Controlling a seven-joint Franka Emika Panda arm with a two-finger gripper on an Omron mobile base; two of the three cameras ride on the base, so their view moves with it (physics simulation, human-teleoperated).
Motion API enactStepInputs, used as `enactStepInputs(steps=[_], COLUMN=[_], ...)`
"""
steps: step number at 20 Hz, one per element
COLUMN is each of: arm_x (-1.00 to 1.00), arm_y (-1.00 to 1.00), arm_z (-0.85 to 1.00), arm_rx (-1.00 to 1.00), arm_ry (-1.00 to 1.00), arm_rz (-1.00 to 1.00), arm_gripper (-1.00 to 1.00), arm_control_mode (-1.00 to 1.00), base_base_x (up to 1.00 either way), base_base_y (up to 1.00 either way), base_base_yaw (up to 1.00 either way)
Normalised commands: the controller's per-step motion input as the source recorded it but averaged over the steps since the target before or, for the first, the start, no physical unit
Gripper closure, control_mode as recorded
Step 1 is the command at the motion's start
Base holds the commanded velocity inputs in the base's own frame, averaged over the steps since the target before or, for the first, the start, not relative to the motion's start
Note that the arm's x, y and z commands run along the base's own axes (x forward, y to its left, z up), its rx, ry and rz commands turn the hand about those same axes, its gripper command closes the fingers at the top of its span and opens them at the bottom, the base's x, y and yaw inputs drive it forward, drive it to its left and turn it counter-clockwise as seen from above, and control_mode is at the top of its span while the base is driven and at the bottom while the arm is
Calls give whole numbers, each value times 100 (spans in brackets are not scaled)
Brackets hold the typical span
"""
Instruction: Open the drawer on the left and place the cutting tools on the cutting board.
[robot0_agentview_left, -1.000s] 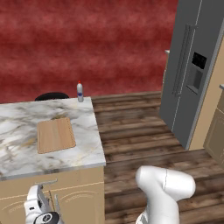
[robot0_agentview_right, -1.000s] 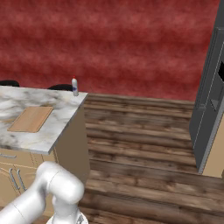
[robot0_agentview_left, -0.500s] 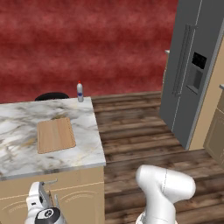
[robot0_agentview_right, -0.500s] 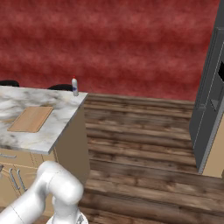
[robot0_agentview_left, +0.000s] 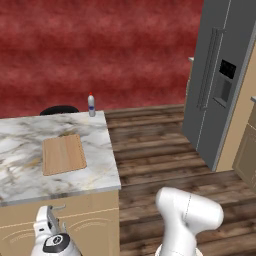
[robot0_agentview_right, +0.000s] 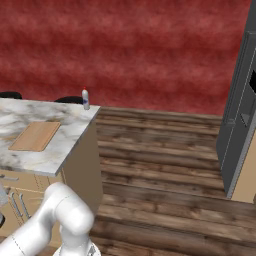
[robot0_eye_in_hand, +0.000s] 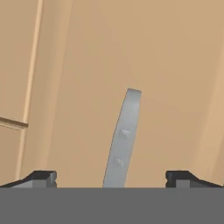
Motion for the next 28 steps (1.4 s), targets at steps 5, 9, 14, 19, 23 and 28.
enactStepInputs(steps=[5,9,14,19,23,28], arm_x=[20,23,19,16,17,11], arm_y=[11,22,14,11,11,5], arm_z=[-22,-19,-18,-27,-26,-13], arm_rx=[0,0,0,0,0,0], arm_ry=[0,0,0,0,0,-1], arm_rz=[0,0,0,0,0,0], arm_gripper=[-100,-100,-100,-100,-100,-100], arm_control_mode=[-100,-100,-100,-100,-100,-100], base_base_x=[0,0,0,0,0,0], base_base_y=[0,0,0,0,0,0], base_base_yaw=[0,0,0,0,0,0])
